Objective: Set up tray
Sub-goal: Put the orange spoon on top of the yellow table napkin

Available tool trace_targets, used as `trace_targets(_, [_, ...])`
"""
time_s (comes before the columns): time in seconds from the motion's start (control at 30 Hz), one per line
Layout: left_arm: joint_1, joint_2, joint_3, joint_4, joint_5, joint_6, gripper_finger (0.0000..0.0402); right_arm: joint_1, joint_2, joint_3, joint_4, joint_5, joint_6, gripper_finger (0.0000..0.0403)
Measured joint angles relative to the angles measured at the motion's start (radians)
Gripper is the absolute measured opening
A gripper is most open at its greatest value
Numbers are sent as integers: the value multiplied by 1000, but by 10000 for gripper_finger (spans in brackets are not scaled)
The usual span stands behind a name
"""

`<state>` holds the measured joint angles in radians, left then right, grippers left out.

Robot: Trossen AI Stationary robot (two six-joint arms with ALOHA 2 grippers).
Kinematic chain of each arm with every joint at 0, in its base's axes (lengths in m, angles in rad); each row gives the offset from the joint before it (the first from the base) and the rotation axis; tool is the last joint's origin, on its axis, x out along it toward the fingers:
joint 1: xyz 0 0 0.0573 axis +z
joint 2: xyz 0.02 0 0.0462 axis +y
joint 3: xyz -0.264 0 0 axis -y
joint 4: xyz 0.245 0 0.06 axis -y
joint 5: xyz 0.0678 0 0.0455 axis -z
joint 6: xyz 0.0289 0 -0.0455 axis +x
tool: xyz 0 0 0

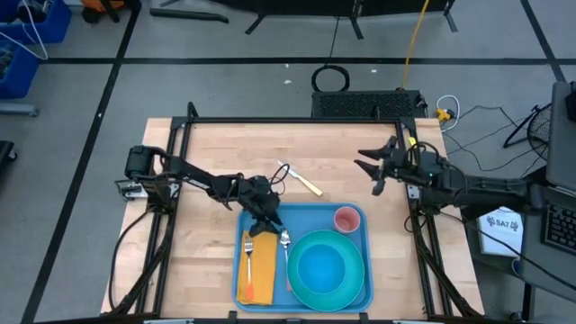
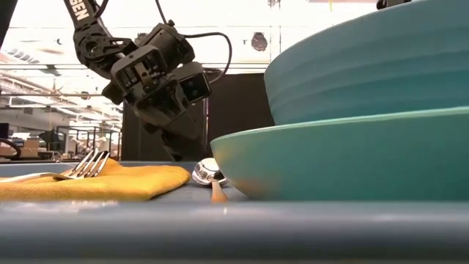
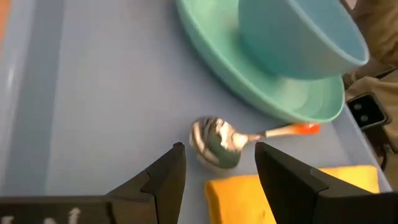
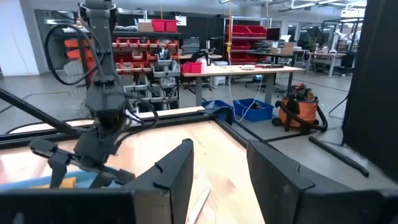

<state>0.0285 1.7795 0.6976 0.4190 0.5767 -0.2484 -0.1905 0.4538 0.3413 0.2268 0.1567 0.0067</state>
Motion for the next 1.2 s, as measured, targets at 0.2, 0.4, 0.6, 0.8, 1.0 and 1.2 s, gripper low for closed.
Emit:
trace_targets(0.2, [-6,35,2,32,-8,-11,195,0,-75,-81,32,0,14,141])
trace_targets(0.4, [-7,35,2,21,-1,-19,195,0,-89,-94,39,0,27,141])
trace_targets(0.6, [-3,35,2,-30,52,-65,195,0,-89,-94,39,3,27,141])
trace_targets(0.8, [0,34,1,-49,87,-101,195,0,-89,-94,44,38,29,141])
trace_targets(1.0, [-6,-52,16,-164,81,-73,195,0,-89,-94,42,53,22,141])
trace_targets(1.2, [-70,-126,201,-601,-167,73,195,0,-88,-94,38,56,19,141])
